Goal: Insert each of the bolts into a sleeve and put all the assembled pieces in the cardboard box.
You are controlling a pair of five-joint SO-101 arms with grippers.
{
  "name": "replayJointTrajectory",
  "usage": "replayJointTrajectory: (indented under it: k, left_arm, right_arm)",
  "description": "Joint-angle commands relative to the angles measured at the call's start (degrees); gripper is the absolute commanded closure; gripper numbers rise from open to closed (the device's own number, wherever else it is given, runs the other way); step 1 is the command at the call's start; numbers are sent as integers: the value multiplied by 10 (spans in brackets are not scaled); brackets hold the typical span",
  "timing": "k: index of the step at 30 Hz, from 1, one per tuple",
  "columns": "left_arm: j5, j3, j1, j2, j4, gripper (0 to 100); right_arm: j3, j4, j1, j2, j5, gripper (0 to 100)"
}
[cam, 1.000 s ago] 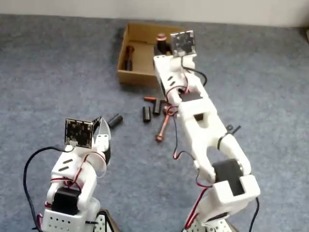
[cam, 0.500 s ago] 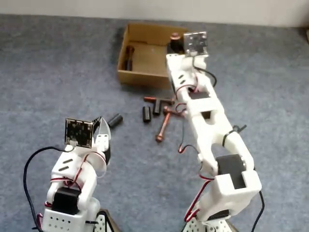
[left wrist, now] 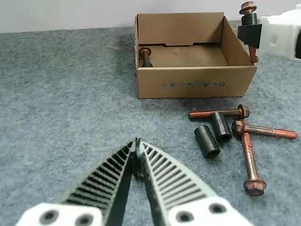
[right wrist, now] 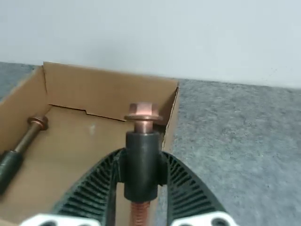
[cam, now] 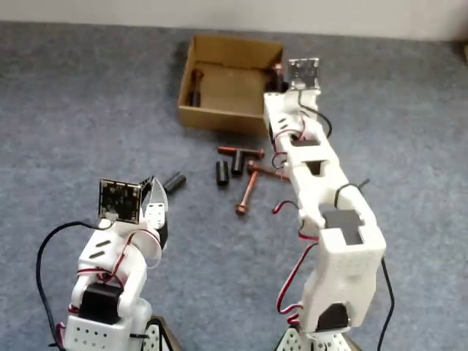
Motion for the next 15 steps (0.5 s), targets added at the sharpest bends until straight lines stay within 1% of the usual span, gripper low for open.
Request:
replayJointTrajectory:
  k: [1,9,13,15]
  left_arm:
    - [-4,-10,-7,-3,-11,994]
    - [-4,-10,-7,-4,-11,994]
    - [-4,-10,-7,-4,-11,994]
    - [-4,-10,-7,-4,-11,994]
  right_arm:
    - [-33,-12,-1,-8,9,993]
    - [-32,-11,-2,-10,12,993]
    - [-30,-11,-5,-10,75,983]
    - [-30,-11,-8,-10,86,941]
